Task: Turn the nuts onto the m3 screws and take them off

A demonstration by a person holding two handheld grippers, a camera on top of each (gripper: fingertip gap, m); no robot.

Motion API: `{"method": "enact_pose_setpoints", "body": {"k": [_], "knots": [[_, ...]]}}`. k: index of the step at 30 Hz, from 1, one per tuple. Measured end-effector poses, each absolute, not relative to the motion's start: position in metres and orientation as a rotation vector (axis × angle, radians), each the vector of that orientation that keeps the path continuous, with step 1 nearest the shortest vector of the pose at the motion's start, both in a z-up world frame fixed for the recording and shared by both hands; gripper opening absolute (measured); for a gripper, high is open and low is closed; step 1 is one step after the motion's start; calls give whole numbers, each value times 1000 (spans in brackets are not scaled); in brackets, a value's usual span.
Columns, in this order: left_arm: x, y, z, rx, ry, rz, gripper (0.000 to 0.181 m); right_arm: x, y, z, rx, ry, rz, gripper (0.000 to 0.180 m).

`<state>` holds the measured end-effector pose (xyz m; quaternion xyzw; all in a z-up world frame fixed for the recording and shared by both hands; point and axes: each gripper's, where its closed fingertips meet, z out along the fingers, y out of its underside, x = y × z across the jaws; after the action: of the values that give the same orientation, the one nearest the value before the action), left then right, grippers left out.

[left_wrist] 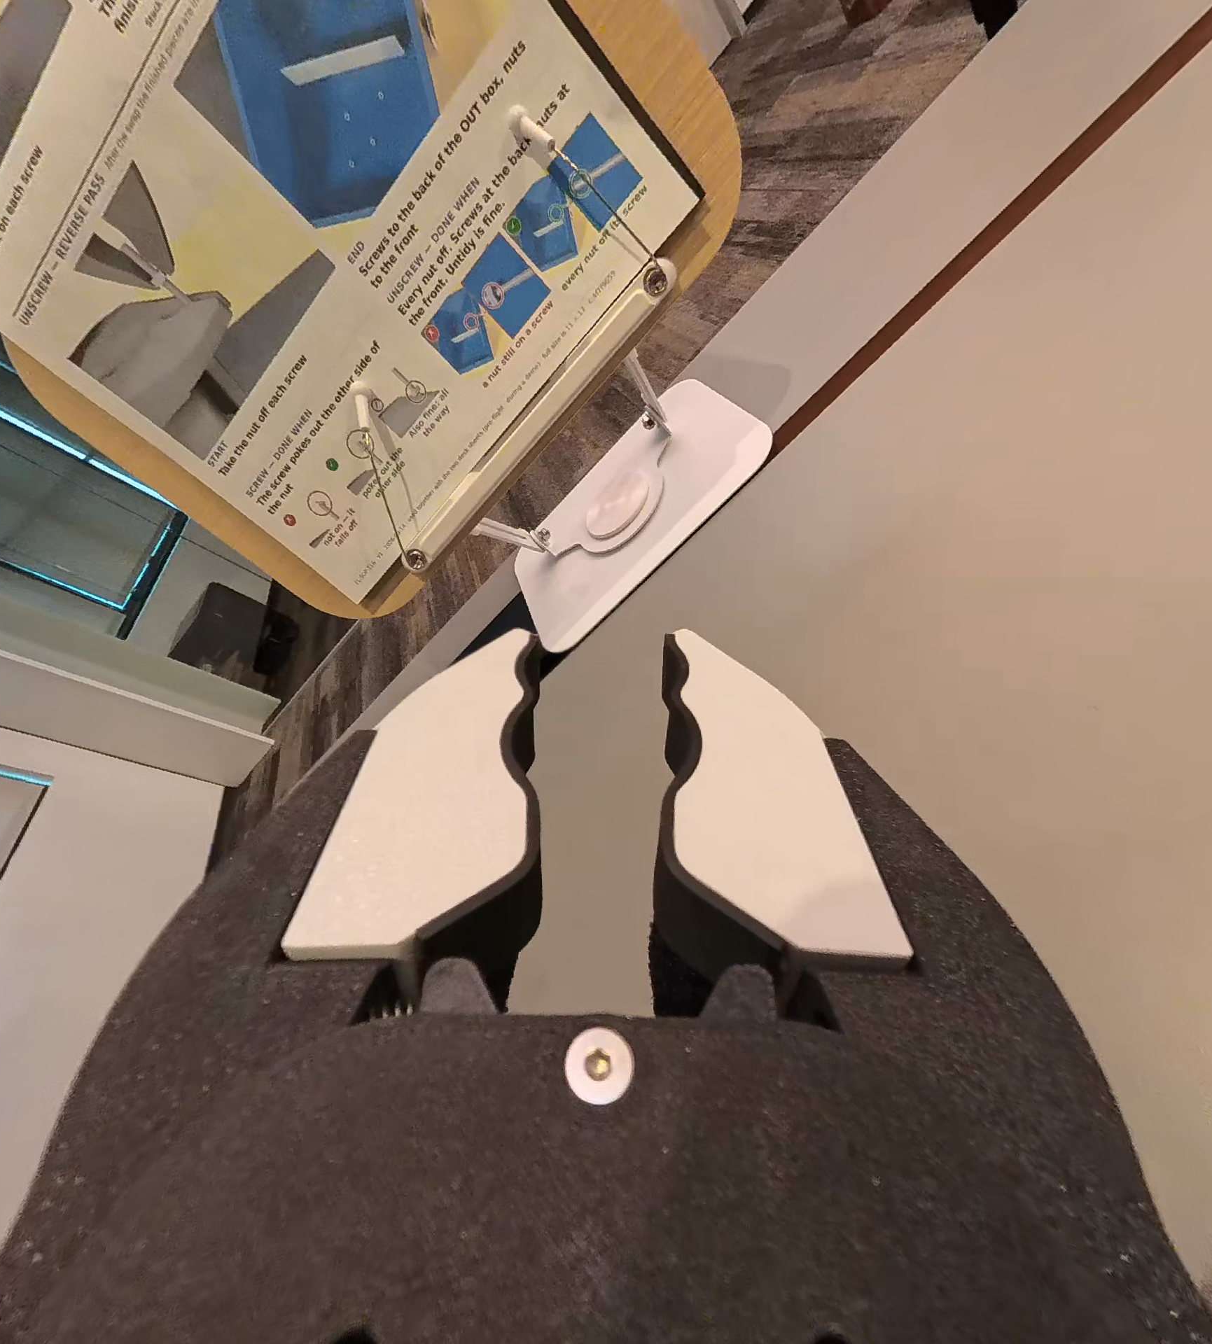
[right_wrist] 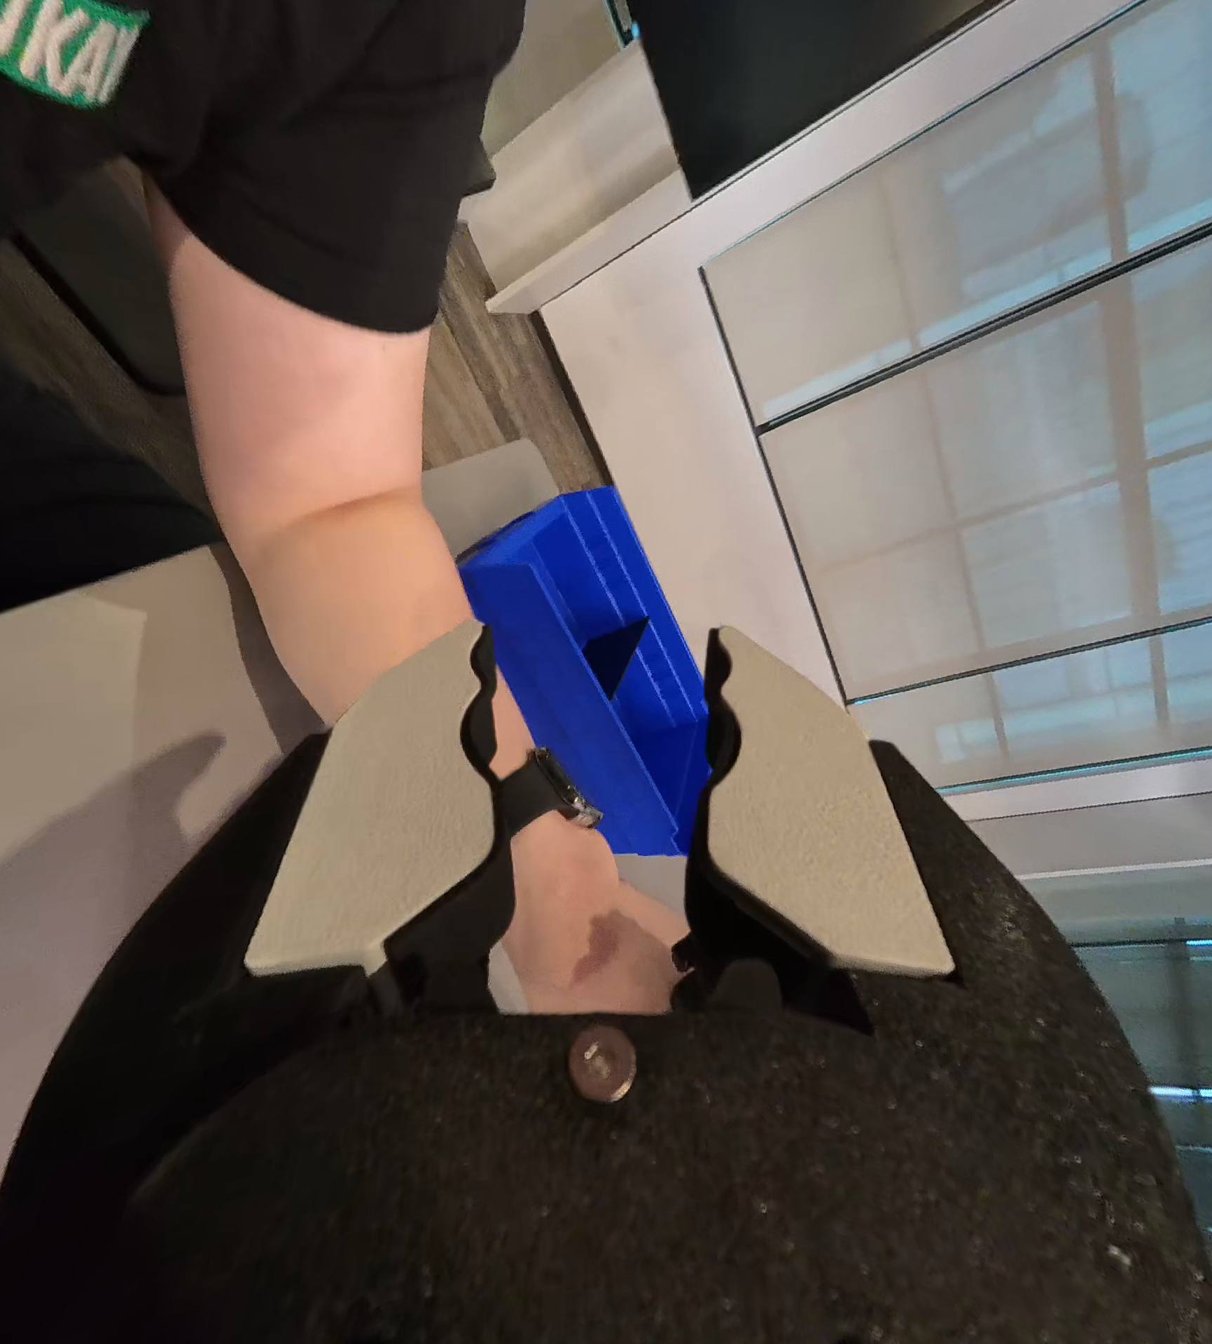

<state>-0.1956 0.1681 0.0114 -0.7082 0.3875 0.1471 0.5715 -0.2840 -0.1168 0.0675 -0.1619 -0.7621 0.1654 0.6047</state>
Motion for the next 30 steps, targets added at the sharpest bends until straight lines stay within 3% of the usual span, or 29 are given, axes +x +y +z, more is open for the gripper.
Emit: {"method": "enact_pose_setpoints", "body": {"k": [24, 30], "knots": [[-196, 166, 13, -1665, 916, 320, 33, -274, -114, 69, -438, -1764, 271, 52], [-204, 164, 39, -1635, 834, 68, 47, -205, -26, 84, -827, -1426, 214, 58]]}}
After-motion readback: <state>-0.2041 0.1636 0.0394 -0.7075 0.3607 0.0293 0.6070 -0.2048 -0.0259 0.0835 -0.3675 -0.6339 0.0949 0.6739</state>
